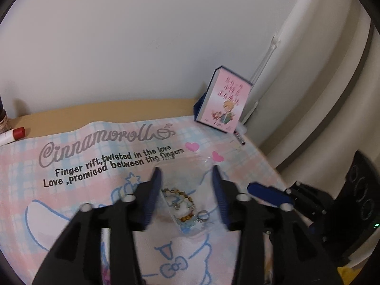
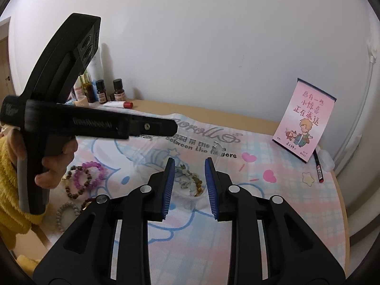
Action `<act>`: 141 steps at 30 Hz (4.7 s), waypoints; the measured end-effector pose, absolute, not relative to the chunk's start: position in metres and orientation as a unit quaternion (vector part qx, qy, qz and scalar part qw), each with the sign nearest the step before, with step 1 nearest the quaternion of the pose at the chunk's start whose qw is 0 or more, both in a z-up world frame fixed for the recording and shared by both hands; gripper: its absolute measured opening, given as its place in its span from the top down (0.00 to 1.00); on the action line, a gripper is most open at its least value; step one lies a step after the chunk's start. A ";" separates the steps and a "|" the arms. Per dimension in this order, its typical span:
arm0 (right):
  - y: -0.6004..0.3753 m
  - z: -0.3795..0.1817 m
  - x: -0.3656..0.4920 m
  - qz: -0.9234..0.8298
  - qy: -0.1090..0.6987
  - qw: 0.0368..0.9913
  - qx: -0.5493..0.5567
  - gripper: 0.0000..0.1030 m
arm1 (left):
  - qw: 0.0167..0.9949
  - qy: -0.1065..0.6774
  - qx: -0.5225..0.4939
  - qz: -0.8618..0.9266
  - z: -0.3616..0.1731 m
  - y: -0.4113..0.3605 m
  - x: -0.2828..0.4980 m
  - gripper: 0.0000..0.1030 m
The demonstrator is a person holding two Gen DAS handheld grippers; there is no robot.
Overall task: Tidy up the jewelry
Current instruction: 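Open both grippers to drop the ring and charm into the box, then grasp the wooden bead bracelet with the left gripper while the right grasps the dark red bead bracelet, then lift and carry both bracelets over the clear box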
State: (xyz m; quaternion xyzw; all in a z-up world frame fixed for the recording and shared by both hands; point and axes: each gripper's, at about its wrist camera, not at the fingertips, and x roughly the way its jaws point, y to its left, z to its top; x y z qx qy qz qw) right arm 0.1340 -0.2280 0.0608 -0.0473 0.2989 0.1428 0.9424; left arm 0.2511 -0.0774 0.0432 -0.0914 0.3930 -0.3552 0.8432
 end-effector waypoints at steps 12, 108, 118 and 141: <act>-0.175 0.055 0.103 0.238 0.289 0.925 -0.068 0.71 | 0.884 0.383 -0.022 -0.266 0.045 -0.012 0.220 0.49; -0.196 0.099 0.104 0.123 0.231 0.960 -0.099 0.94 | 0.897 0.303 -0.047 -0.317 0.070 0.004 0.177 0.91; -0.225 0.107 0.125 0.082 0.231 0.966 -0.081 0.94 | 0.887 0.291 -0.049 -0.354 0.089 -0.047 0.201 0.91; -0.221 0.040 0.156 0.095 0.321 0.939 -0.072 0.93 | 0.855 0.368 -0.056 -0.361 0.023 -0.084 0.232 0.91</act>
